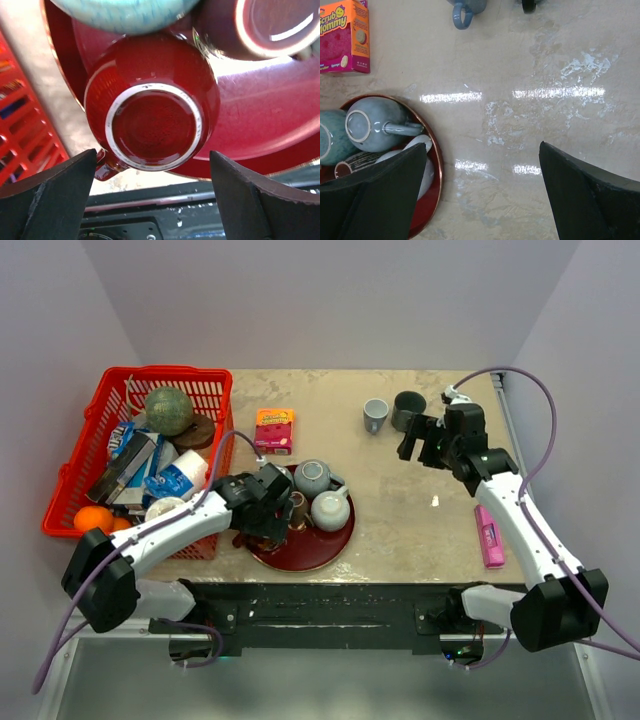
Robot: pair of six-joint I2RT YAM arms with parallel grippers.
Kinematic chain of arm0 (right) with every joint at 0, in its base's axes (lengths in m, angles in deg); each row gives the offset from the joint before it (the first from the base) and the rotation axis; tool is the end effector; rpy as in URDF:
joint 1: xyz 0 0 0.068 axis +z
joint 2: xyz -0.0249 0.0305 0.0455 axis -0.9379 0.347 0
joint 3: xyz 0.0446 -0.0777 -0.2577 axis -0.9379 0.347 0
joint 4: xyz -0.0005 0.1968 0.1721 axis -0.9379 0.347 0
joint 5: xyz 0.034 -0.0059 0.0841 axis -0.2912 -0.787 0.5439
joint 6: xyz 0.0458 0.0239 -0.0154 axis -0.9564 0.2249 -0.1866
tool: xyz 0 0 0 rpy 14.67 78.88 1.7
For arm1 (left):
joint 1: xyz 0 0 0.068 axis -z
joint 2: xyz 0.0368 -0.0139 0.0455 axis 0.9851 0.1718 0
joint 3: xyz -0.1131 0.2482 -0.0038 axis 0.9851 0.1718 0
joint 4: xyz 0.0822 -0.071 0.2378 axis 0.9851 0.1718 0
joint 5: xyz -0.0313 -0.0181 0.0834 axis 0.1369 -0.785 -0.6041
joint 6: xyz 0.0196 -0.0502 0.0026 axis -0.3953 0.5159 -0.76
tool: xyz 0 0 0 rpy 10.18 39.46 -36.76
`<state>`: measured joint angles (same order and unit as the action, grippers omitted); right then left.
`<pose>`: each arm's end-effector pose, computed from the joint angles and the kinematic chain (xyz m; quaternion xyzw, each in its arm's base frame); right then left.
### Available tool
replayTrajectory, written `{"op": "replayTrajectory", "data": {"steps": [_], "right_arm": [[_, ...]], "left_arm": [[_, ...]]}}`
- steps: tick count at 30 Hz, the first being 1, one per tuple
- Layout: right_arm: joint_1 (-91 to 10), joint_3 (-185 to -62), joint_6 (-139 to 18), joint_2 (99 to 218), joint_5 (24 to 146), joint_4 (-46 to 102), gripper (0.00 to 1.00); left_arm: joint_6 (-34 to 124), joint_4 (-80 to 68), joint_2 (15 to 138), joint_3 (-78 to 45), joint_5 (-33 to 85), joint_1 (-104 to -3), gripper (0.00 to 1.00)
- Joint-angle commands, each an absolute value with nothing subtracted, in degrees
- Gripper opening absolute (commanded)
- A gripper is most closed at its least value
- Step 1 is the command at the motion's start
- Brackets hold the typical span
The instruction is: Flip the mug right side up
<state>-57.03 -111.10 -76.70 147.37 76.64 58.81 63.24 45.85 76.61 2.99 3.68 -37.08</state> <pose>0.2597 0.0580 0.3236 0.0842 0.8950 0.1309 0.4181 0.1787 -0.1553 0.2260 0.0977 0.9766 0.0072 0.1913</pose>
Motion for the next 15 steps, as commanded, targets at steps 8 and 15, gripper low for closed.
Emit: {"op": "replayTrajectory", "data": {"steps": [8, 15], "right_arm": [[-57.30, -109.08, -77.97, 144.67, 76.01, 58.63, 0.97], [-57.30, -108.55, -77.71, 143.88, 76.01, 58.99, 0.97]], "left_arm": [[66.28, 45.20, 73.25, 4.52, 12.23, -37.22, 0.84], [67.68, 45.46, 72.89, 4.44, 12.85, -36.60, 0.71]]}}
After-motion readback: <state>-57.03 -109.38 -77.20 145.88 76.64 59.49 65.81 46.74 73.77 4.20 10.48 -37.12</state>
